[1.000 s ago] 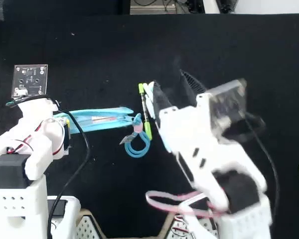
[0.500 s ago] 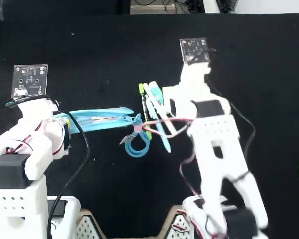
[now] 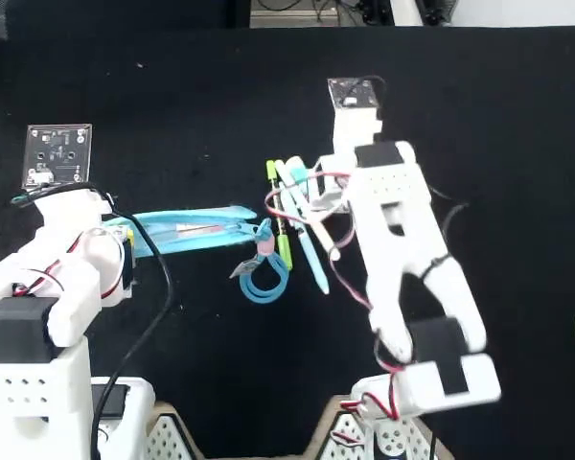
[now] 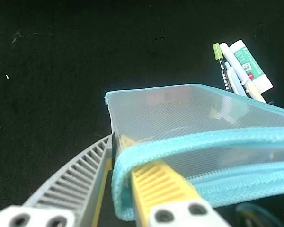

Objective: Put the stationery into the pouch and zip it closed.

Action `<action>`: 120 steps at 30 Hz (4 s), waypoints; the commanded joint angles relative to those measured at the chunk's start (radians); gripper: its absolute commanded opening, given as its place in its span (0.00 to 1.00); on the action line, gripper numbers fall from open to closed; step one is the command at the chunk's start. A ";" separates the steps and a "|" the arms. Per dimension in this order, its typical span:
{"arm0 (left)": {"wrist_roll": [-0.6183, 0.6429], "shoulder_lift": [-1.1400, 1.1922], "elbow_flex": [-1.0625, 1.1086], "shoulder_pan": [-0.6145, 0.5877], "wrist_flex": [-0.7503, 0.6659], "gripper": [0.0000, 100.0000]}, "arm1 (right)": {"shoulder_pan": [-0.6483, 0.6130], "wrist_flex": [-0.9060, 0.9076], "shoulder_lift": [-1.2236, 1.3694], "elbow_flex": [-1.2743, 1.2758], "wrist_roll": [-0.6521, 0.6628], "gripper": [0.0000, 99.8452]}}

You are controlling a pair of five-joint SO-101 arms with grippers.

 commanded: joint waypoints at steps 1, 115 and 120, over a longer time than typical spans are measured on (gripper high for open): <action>0.005 0.011 -0.001 0.002 -0.006 0.03 | 0.002 0.058 0.077 -0.137 -0.009 0.20; 0.005 0.003 0.008 0.001 -0.006 0.03 | 0.213 0.410 0.587 -0.581 0.551 0.22; 0.005 0.003 0.007 0.001 -0.006 0.03 | 0.222 0.453 0.588 -0.556 0.598 0.22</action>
